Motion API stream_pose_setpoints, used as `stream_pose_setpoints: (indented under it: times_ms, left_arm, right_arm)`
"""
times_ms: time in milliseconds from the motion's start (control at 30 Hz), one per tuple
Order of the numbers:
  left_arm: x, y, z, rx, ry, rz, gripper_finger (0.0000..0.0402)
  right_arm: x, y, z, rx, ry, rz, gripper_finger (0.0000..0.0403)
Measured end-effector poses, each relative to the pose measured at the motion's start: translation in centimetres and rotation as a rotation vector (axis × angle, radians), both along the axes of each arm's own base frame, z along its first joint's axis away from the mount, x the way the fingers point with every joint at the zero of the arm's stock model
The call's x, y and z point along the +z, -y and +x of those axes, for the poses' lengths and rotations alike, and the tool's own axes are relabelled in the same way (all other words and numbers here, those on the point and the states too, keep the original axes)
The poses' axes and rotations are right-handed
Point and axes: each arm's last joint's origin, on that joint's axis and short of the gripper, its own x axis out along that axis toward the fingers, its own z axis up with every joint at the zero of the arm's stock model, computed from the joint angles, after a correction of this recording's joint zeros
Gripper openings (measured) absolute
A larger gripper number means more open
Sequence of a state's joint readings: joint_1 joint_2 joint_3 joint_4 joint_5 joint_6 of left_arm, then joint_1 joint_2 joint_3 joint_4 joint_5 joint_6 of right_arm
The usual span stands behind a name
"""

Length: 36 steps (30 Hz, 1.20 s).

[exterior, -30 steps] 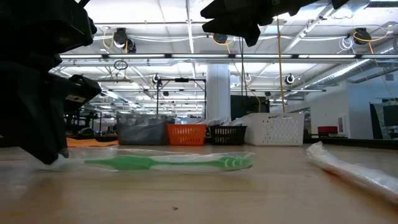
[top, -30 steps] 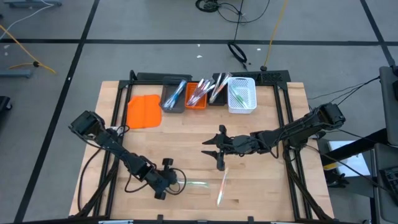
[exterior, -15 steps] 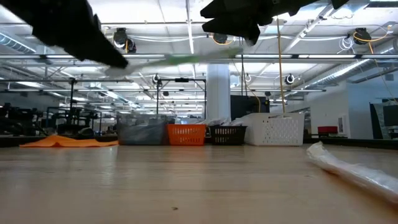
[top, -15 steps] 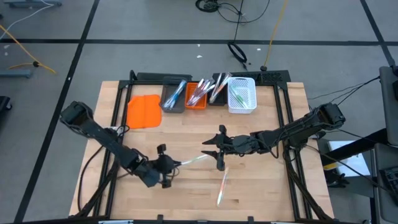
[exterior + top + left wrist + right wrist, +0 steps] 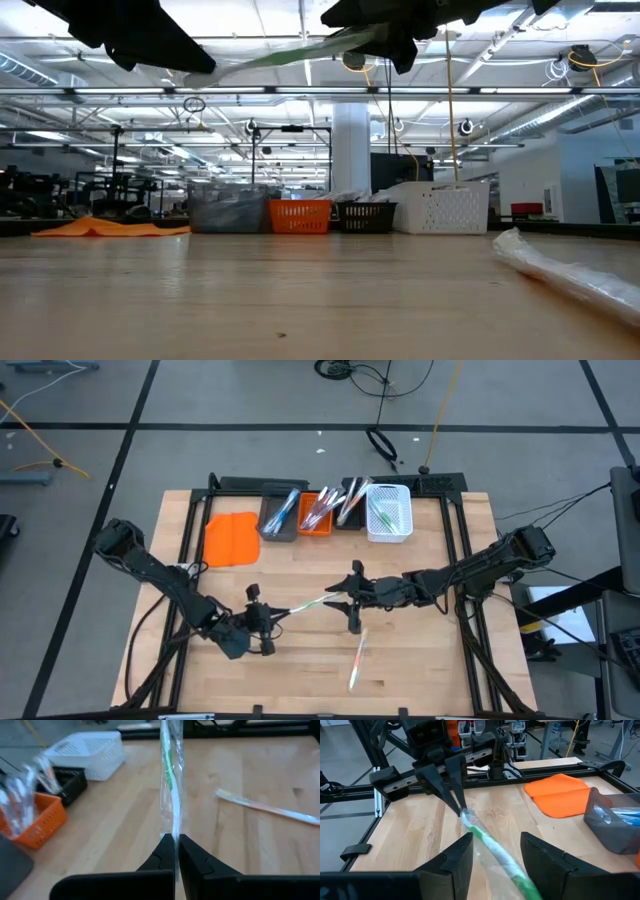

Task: Pick & Place Toothbrushes
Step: Put the green toothbrush into the white bin

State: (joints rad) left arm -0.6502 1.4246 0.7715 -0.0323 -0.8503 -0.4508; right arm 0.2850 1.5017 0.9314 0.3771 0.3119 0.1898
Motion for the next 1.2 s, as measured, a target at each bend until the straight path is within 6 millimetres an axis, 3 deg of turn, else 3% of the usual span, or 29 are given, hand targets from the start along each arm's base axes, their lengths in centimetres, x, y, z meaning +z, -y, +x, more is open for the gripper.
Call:
stream_pose_setpoints:
  times_ms: [667, 1200]
  left_arm:
    - [0.4, 0.8, -0.8, 0.069, 0.068, 0.105, 0.0000]
    - [2.2, -0.1, 1.1, 0.084, 0.184, 0.131, 0.0000]
  right_arm:
    - [0.3, 0.5, 0.1, -0.011, 0.015, -0.021, 0.0155]
    - [2.1, 0.3, 0.4, 0.046, 0.208, 0.016, 0.0153]
